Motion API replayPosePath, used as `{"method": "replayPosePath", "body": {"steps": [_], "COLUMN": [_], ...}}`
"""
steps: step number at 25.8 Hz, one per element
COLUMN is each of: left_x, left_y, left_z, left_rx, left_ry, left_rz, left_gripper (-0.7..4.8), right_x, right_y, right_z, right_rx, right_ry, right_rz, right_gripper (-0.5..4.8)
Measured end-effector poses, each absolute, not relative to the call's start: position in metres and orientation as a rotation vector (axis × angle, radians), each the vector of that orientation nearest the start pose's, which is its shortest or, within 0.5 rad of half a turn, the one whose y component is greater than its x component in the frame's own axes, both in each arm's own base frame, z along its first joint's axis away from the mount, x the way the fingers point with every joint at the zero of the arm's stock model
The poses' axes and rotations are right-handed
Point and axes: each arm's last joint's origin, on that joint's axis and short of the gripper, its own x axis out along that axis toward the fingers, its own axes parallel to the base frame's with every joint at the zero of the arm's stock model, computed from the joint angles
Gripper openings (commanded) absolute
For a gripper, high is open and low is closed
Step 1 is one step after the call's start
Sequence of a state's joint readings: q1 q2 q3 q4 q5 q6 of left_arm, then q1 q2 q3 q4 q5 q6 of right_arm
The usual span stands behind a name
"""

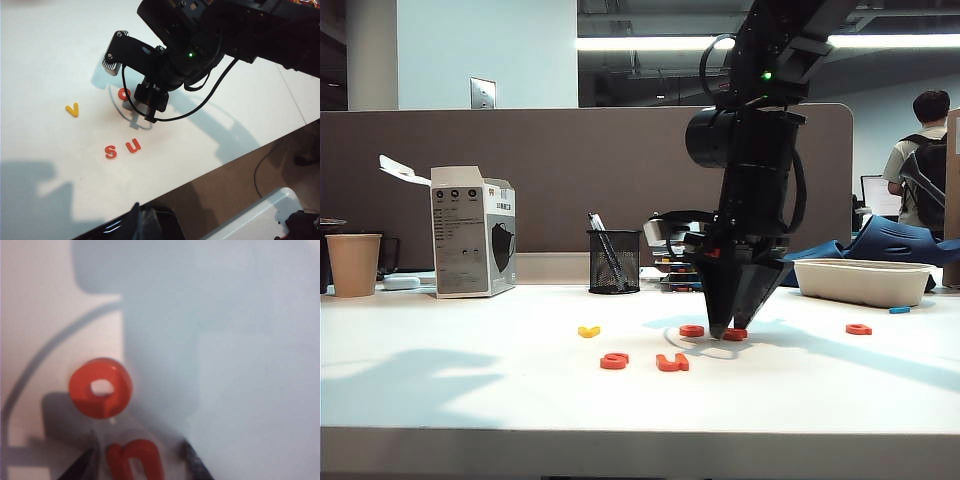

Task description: Select the appropriate letters from the row of letter magnets placed on the table to arrange into the word "sun".

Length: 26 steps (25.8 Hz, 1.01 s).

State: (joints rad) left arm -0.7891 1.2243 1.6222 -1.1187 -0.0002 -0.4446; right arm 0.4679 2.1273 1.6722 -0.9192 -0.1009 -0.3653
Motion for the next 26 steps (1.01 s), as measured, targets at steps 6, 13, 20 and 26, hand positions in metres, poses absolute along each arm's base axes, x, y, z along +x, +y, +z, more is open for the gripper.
{"method": "replayPosePath", "body": {"steps": [6,13,20,26], "left_x": [0.1449,0.1449,0.1449,0.1449], "left_y": [-0.1459,-0.1460,-0.1460,-0.1460], "left_z": [0.4383,0.4383,0.4383,0.4383], "left_rx": [-0.121,-0.122,-0.122,-0.122], "left_ry": [0.829,0.828,0.828,0.828], "left_rz": [-0.583,-0.583,-0.583,-0.583], "left_gripper": [-0.05,-0.05,-0.05,-0.05], "right_x": [0.3769,0.3762,0.3749,0.3746], "right_y": [0.1935,0.1934,0.1930,0.1929], "right_z": [0.1787,0.1786,0.1788,0.1788], "right_rx": [-0.585,-0.588,-0.594,-0.594], "right_ry": [1.293,1.301,1.313,1.316], "right_rz": [0.694,0.691,0.693,0.694], "right_gripper": [1.98,1.33,1.25,1.25]}}
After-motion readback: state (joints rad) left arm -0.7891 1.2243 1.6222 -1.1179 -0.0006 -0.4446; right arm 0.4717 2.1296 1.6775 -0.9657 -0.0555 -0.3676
